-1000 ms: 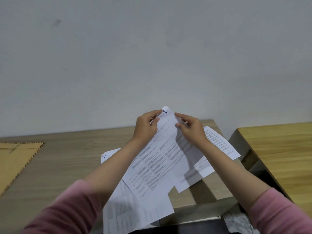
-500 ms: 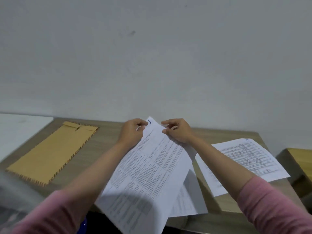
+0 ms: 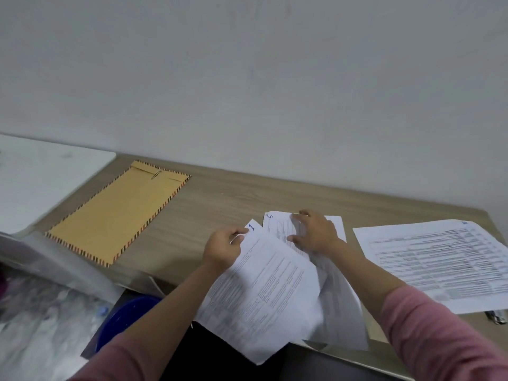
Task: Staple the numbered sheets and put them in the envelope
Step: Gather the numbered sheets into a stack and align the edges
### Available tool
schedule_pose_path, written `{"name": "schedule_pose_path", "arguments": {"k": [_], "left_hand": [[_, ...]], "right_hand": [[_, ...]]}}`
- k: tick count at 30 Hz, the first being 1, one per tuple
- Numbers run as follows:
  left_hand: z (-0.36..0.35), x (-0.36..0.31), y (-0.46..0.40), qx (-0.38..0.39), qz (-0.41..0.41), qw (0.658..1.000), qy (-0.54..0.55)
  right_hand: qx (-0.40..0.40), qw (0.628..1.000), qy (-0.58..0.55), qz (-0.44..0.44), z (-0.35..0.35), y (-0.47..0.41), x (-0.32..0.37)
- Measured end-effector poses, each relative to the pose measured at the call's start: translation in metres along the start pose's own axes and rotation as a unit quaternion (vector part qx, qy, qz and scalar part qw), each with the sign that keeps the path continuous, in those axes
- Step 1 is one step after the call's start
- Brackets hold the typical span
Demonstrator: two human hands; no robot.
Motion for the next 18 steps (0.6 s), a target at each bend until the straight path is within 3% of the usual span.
{"name": "schedule_pose_path", "arguments": {"k": [9,11,14,18], "left_hand": [[-0.03,-0.001,-0.036,0.014,0.016,1.0,0.011],[-0.036,-0.002,-0.041,0.013,0.011,1.0,0.007],[-0.047,-0.006,-0.043,0.008,0.013,1.0,0.002],[-0.063,-0.013,-0.041,-0.004,0.013,1.0,0.002]], "right_hand": [[-0.075,0.995,-0.005,-0.059,0.002,-0.005,-0.002],[-0.083,0.99,-0.091,-0.064,0.004,-0.004,-0.007],[-0.09,0.954,-0.282,-0.05,0.009,0.002,-0.011],[-0.057,0.922,-0.381,-0.031,0.015,0.008,-0.008]]}}
Point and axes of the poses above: each hand's wrist, its own y-axis away from the middle knuckle, its own z-axis out of the back of the hand, x = y × z, the point moved 2 cm from there along -y, towards the middle knuckle, and after that the axes turned 9 degrees about -y, right-handed, at the moved point
